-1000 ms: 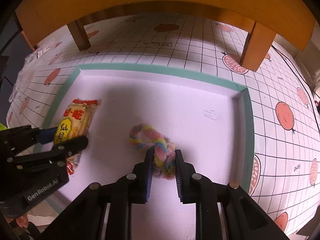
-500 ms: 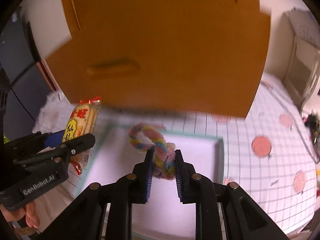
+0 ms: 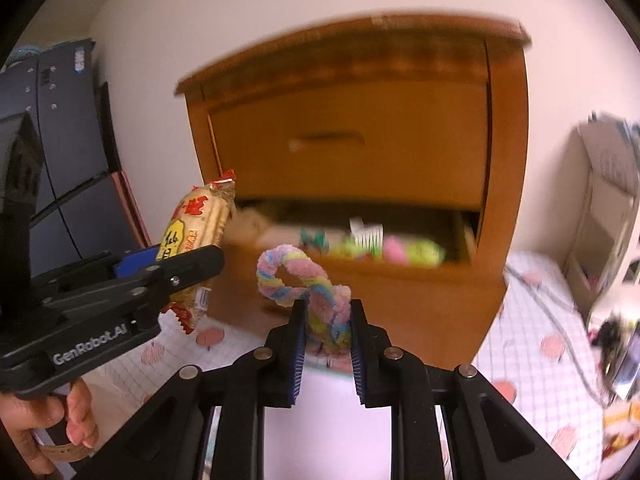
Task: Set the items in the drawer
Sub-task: 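Lift the cracker packet and rope toy and carry both into the drawer, then open the left gripper releasing the packet while the right releases the rope toy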
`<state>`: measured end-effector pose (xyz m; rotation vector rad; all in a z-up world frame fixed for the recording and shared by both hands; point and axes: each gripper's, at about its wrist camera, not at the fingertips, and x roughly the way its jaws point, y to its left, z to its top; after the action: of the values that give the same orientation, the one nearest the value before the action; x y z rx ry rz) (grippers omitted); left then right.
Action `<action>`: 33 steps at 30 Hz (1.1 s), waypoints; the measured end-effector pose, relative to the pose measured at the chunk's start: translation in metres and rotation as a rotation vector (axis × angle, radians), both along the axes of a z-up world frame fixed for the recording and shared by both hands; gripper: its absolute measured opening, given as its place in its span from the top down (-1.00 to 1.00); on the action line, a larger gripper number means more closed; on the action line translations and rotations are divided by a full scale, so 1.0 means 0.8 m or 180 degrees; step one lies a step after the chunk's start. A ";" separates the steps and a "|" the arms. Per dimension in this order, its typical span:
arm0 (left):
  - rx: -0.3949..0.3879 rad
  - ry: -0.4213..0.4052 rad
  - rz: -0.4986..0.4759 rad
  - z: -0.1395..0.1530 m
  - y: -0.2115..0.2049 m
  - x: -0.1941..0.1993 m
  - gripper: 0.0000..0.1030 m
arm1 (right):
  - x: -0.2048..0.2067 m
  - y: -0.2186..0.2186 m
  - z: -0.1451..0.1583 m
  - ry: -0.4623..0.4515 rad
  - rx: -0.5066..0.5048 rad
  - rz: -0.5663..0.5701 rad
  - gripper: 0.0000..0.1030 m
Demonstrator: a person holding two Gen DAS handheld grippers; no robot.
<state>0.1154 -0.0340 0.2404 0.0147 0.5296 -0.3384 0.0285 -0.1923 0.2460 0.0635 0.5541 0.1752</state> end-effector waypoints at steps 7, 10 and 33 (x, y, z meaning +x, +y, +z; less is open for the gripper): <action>0.0066 -0.0167 -0.0011 0.035 -0.009 0.030 0.25 | 0.035 -0.015 0.048 -0.0161 -0.0034 -0.0036 0.59; 0.0136 -0.0168 -0.0015 0.041 -0.016 0.044 0.25 | 0.051 -0.019 0.058 -0.0169 -0.0096 -0.0066 0.59; 0.0429 0.0494 0.0199 -0.035 -0.044 0.152 0.15 | 0.133 -0.049 0.002 0.0434 -0.0185 -0.0260 0.48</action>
<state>0.2372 -0.0694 0.2128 0.1027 0.7047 -0.2433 0.1348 -0.2318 0.2477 0.0417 0.6911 0.0754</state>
